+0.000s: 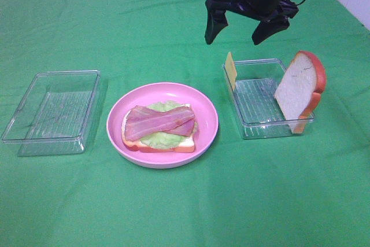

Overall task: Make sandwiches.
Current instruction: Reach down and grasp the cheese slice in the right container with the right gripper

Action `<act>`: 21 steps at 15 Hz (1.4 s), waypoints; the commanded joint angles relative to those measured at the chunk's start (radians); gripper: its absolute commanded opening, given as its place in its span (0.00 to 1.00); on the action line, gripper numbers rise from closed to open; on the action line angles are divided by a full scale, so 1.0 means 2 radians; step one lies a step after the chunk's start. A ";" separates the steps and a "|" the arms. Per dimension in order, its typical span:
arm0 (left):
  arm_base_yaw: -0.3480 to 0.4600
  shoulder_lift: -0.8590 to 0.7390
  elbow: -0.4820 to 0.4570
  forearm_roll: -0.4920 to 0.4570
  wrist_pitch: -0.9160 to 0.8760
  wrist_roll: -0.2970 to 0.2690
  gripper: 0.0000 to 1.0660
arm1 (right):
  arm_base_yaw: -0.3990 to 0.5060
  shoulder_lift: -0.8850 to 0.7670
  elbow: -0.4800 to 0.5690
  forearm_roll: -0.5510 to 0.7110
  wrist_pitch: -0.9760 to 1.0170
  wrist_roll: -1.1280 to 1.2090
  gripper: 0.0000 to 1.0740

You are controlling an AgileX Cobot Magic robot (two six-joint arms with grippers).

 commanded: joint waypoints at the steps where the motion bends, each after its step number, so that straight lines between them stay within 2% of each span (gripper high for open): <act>1: -0.002 -0.009 0.001 -0.003 -0.001 -0.003 0.92 | -0.001 0.023 -0.003 -0.024 -0.012 0.004 0.92; 6: -0.002 -0.009 0.001 -0.003 -0.001 -0.003 0.92 | -0.001 0.062 -0.025 -0.022 -0.026 0.010 0.92; 13: -0.002 -0.009 0.001 -0.003 -0.001 -0.003 0.92 | -0.001 0.095 -0.025 -0.021 -0.018 0.021 0.91; 14: -0.002 -0.009 0.001 -0.003 -0.001 -0.003 0.92 | -0.001 0.095 -0.025 -0.021 -0.018 0.021 0.89; 16: -0.002 -0.009 0.001 -0.003 -0.001 -0.003 0.92 | -0.001 0.095 -0.025 -0.021 -0.014 0.021 0.78; 17: -0.002 -0.009 0.001 -0.003 -0.001 -0.003 0.92 | -0.001 0.095 -0.025 -0.023 -0.010 0.020 0.61; 18: -0.002 -0.009 0.001 -0.003 -0.001 -0.003 0.92 | -0.001 0.095 -0.025 -0.023 -0.010 0.020 0.53; 21: -0.002 -0.009 0.001 -0.003 -0.001 -0.003 0.92 | -0.001 0.093 -0.025 -0.024 -0.008 0.020 0.50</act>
